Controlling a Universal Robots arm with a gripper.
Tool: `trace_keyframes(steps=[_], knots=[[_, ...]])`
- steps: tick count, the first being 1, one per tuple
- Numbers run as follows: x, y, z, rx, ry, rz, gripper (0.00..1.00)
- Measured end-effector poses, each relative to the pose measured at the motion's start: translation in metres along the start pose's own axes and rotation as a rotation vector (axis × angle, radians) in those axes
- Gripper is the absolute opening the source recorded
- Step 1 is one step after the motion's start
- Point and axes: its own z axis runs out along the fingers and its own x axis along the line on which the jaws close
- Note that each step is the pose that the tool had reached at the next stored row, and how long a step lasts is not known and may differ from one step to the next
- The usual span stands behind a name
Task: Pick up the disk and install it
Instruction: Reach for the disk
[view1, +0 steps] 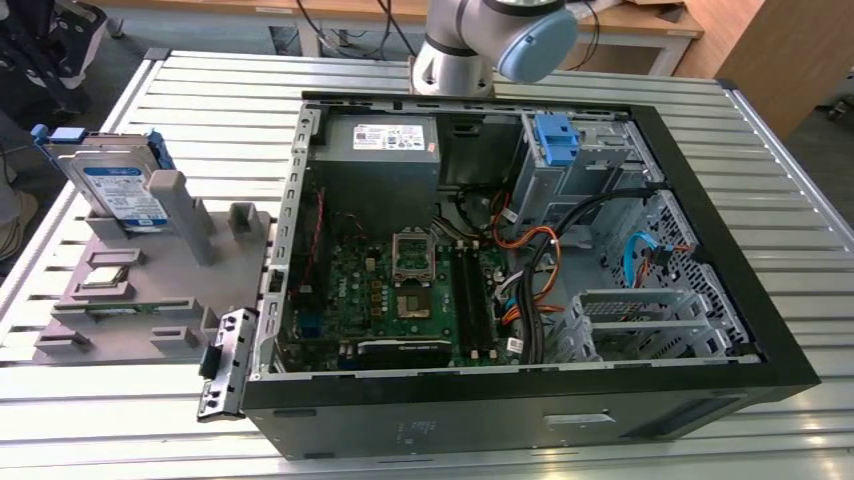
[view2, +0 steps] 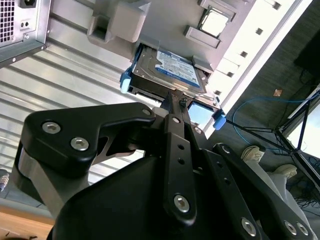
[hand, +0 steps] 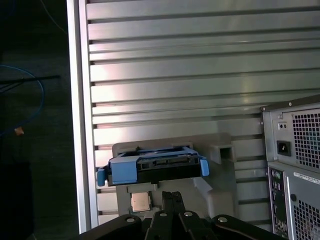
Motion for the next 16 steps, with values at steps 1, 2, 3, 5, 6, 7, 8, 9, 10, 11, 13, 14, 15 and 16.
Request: trace_keyframes(steps=[1,2,3,5,6,7,8,9,10,11,13,14,15,16], knots=[[0.0011,-0.0001,0.0002,0.0002,0.0001,0.000,0.11],[0.0025,-0.0002,0.0006,0.0004,0.0001,0.000,0.11],[0.0040,-0.0004,0.0012,0.0006,0.0000,0.000,0.11],[0.0062,-0.0005,0.0027,0.0009,-0.0002,0.000,0.11],[0.0069,-0.0006,0.0035,0.0010,-0.0003,0.000,0.11],[0.0075,-0.0007,0.0038,0.0011,-0.0002,0.000,0.11],[0.0077,-0.0007,0.0039,0.0012,-0.0001,0.000,0.11],[0.0079,-0.0007,0.0040,0.0013,0.0000,0.000,0.11],[0.0084,-0.0007,0.0044,0.0012,-0.0001,0.000,0.11],[0.0091,-0.0008,0.0046,0.0013,-0.0001,0.000,0.11],[0.0103,-0.0008,0.0054,0.0012,-0.0002,0.000,0.11],[0.0107,-0.0009,0.0056,0.0011,-0.0002,0.000,0.11],[0.0110,-0.0009,0.0057,0.0011,-0.0002,0.000,0.11],[0.0113,-0.0009,0.0059,0.0012,-0.0001,0.000,0.11]])
